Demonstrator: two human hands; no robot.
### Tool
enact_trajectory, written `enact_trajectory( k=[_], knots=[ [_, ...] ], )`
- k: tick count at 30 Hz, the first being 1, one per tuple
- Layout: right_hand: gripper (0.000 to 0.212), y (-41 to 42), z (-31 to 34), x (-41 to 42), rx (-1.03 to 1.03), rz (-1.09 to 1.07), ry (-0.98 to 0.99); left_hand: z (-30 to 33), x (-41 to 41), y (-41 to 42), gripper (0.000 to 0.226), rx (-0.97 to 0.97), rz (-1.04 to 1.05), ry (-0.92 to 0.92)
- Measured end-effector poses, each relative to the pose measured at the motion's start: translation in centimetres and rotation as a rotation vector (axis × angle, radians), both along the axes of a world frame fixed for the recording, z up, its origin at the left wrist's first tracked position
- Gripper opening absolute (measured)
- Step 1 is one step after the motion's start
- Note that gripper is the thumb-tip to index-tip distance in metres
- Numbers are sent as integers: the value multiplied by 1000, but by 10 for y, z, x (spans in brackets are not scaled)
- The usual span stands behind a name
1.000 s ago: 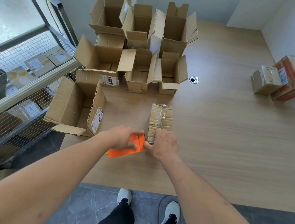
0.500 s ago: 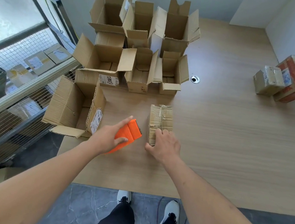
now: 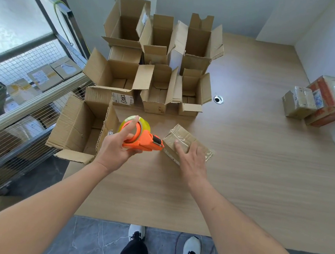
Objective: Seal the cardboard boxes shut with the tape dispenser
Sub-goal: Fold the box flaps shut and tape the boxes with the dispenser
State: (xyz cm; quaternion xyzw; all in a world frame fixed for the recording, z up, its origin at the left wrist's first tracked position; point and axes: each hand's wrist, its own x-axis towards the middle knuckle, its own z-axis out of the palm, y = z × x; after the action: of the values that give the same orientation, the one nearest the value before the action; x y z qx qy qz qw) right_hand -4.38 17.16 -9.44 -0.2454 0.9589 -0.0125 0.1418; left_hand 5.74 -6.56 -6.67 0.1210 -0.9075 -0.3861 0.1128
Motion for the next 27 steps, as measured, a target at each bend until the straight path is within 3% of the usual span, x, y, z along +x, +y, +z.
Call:
enact_trajectory(
  k=[5, 9, 12, 14, 18, 27],
  knots=[
    [57, 13, -11, -3, -293, 55, 118, 0, 1, -10, 106, 16, -28, -51],
    [13, 10, -9, 2, -352, 15, 140, 2, -1, -9, 107, -1, -45, -46],
    [65, 1, -11, 8, -224, 9, 129, 2, -1, -9, 107, -20, -67, -37],
    [84, -3, -17, 12, -104, 18, 129, 3, 0, -10, 107, -12, -91, -29],
    [72, 0, -19, 18, -167, 93, 94, 5, 2, -14, 106, 9, -112, -20],
    [70, 22, -1, 1, -283, 212, -277, 8, 10, -10, 103, -3, -187, -33]
  ],
)
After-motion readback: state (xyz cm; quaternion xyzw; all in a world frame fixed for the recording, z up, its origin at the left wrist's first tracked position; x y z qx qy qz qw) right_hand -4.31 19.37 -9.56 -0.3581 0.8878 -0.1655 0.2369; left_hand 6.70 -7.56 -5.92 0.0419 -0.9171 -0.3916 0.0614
